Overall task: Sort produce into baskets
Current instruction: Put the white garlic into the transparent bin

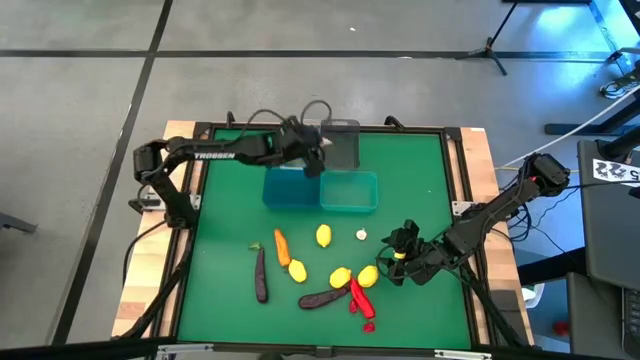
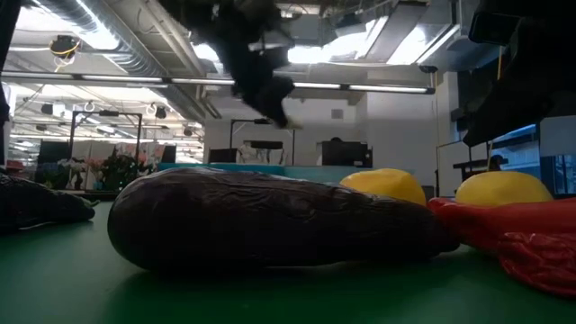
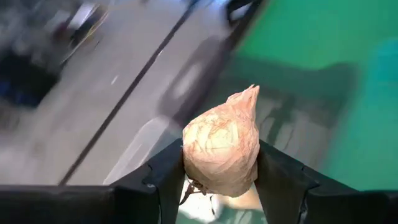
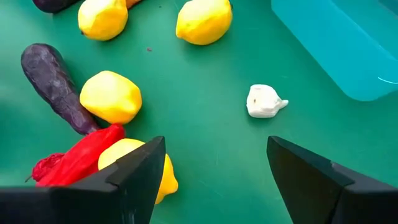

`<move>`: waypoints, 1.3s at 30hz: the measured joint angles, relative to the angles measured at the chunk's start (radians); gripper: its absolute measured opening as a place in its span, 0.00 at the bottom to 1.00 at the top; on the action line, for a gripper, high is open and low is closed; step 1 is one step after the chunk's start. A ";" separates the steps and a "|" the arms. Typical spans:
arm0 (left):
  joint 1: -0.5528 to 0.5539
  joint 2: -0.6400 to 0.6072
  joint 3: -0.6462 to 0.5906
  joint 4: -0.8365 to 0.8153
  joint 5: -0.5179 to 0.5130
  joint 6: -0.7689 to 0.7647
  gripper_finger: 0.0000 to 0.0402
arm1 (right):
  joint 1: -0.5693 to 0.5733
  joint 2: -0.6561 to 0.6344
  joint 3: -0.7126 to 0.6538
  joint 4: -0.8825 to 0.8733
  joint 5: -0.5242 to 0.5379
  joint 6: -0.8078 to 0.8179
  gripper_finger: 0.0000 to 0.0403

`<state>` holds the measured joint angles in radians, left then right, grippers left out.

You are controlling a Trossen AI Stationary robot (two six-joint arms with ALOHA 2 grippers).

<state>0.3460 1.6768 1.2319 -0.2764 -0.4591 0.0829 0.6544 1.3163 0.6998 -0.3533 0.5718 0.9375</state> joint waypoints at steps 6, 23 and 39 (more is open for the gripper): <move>0.155 0.004 -0.086 -0.003 -0.002 -0.108 0.42 | 0.000 0.000 0.000 -0.001 0.000 0.000 0.70; 0.223 0.004 -0.146 0.030 0.108 -0.008 0.42 | 0.000 0.000 0.000 -0.003 0.014 0.000 0.70; 0.177 0.004 -0.146 0.022 0.127 0.099 0.42 | 0.000 0.000 0.000 -0.002 0.015 0.000 0.70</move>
<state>0.5232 1.6806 1.0859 -0.2544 -0.3320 0.1824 0.6544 1.3163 0.6998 -0.3557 0.5873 0.9375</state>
